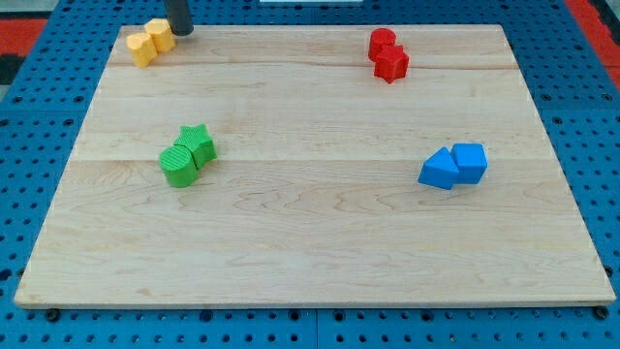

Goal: Separate the green star and the green circle

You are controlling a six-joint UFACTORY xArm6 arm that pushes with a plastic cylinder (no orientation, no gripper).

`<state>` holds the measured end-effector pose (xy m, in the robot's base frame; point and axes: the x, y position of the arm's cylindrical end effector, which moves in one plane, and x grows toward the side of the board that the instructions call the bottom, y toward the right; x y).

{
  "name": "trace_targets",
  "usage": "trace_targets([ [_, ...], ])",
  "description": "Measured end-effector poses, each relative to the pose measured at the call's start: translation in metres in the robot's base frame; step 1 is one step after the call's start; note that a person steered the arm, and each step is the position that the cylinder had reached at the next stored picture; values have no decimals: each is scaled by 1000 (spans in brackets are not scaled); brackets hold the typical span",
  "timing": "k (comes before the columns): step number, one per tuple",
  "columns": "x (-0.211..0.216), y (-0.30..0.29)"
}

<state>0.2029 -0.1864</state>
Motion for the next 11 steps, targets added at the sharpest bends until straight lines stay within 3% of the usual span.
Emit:
trace_targets([
  [1, 43, 60],
  [3, 209, 145],
  [4, 290, 123],
  [5, 294, 80],
  [7, 244, 72],
  [10, 243, 45],
  [11, 222, 36],
])
